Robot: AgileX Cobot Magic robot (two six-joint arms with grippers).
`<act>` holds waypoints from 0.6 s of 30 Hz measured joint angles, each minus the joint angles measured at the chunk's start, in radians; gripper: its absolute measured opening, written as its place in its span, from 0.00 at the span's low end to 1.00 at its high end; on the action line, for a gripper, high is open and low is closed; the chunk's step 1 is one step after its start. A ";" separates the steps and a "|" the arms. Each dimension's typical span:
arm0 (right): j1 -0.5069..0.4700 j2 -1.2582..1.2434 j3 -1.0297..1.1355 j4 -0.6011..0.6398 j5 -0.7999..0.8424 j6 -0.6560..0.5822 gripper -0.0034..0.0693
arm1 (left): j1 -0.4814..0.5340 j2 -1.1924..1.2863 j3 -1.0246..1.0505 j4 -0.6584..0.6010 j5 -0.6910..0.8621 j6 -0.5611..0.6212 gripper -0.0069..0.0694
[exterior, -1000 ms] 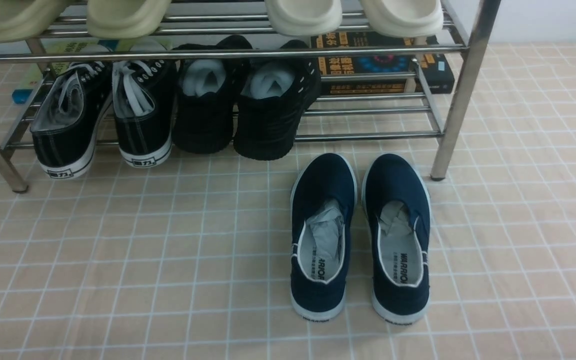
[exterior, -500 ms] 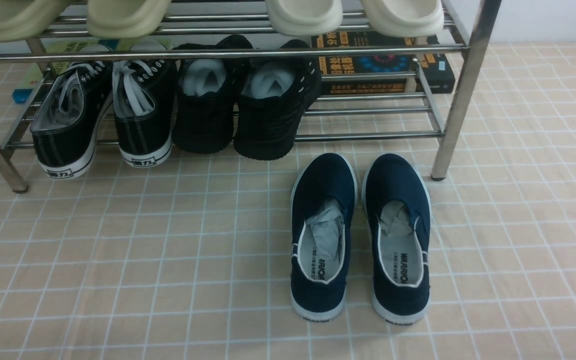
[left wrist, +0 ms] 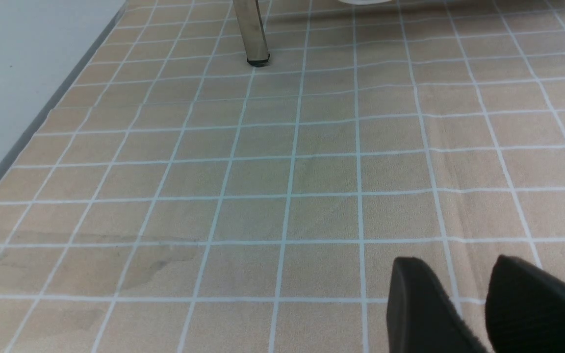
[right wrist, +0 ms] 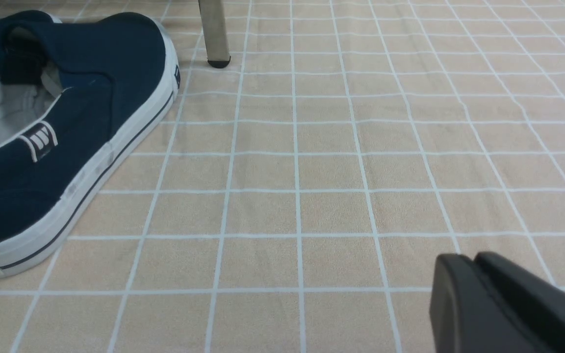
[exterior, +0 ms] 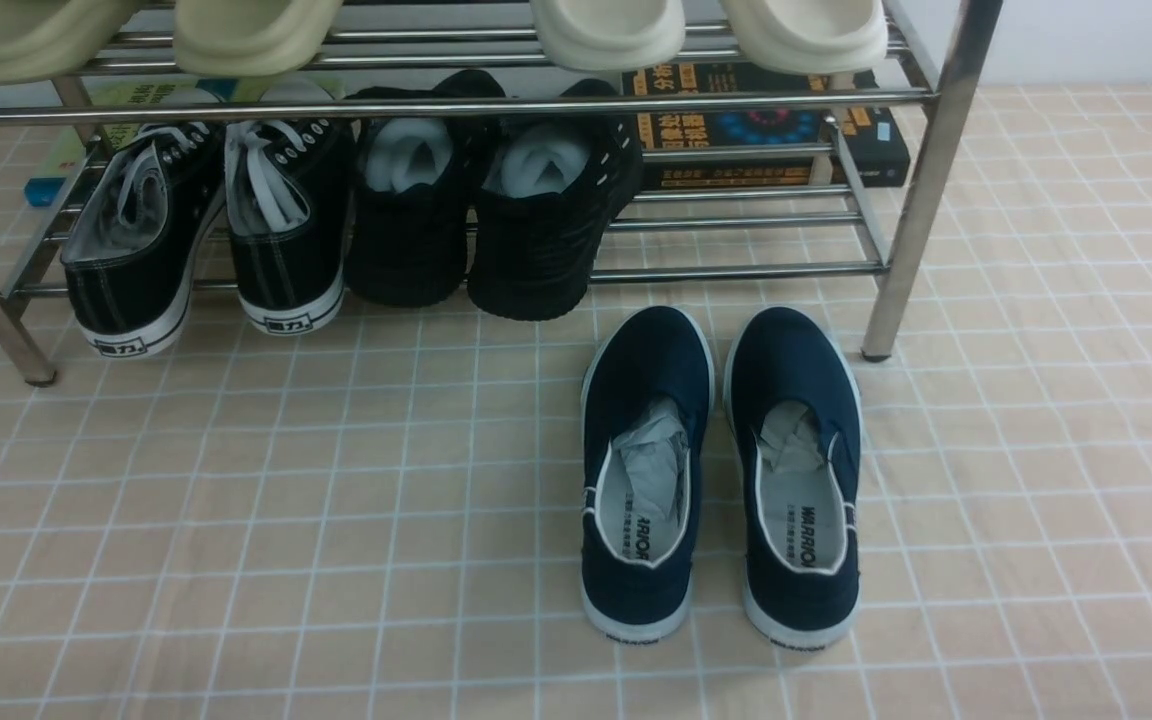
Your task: Take the shoes off the shelf from the light coffee tablecloth by hand.
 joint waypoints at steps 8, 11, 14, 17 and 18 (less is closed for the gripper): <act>0.000 0.000 0.000 0.000 0.000 -0.001 0.14 | 0.000 0.000 0.000 0.000 0.000 0.000 0.41; 0.000 0.000 0.000 0.000 0.000 -0.001 0.14 | 0.000 0.000 0.000 0.000 0.000 0.000 0.41; 0.000 0.000 0.000 0.000 0.000 -0.001 0.15 | 0.000 0.000 0.000 0.000 0.000 0.000 0.41; 0.000 0.000 0.000 0.000 0.000 -0.001 0.16 | 0.000 0.000 0.000 0.000 0.000 0.000 0.41; 0.000 0.000 0.000 0.001 0.000 -0.001 0.16 | 0.000 0.000 0.000 0.000 0.000 0.000 0.41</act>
